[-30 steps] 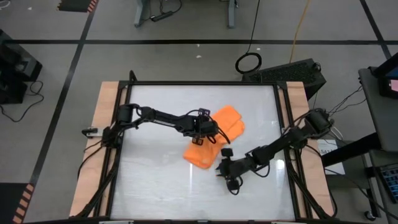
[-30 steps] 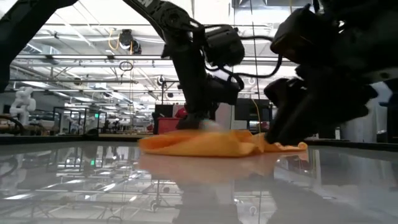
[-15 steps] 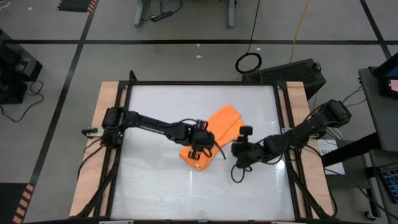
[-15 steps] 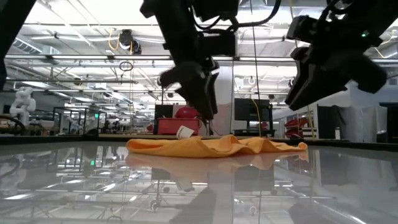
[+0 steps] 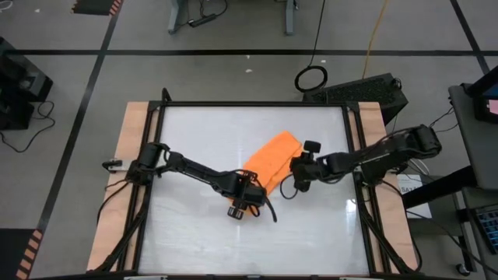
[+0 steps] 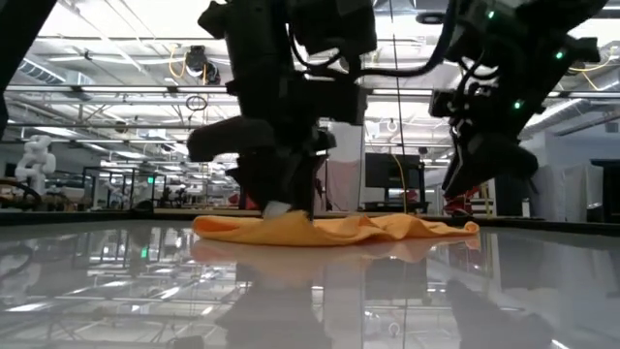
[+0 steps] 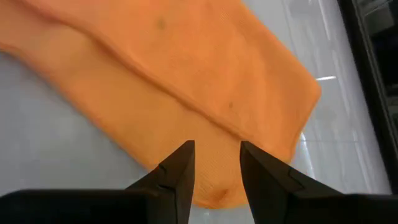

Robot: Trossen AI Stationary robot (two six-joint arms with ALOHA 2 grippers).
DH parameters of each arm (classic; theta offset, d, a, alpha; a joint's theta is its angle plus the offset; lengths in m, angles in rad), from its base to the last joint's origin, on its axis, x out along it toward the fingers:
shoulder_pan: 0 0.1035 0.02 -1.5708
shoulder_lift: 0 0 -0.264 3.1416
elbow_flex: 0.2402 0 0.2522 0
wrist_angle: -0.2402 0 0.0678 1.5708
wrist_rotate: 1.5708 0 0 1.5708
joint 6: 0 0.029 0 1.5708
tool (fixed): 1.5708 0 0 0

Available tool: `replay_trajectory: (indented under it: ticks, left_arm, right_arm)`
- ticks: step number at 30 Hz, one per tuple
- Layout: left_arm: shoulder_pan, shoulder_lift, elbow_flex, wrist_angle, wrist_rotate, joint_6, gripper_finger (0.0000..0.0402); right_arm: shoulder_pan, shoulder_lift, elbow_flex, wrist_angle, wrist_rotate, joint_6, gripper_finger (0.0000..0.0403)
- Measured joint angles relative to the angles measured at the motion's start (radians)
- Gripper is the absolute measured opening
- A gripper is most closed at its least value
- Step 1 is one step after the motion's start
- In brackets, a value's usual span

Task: Roll towel
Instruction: Fold the orange towel

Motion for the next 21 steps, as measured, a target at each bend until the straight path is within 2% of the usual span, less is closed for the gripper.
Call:
replay_trajectory:
  ticks: [7,13,21]
  left_arm:
    - [-0.008,-0.007,-0.002,-0.096,-0.025,0.000,0.0187]
    - [-0.025,-0.008,-0.003,-0.219,-0.053,0.031,0.0187]
    - [-0.031,-0.007,-0.005,-0.346,-0.098,0.034,0.0187]
  right_arm:
    - [-0.090,0.000,-0.119,0.157,-0.236,-0.066,0.0118]
    - [-0.099,-0.002,-0.170,0.208,-0.280,-0.032,0.0118]
    - [-0.039,-0.003,-0.170,0.210,-0.424,0.099,0.0118]
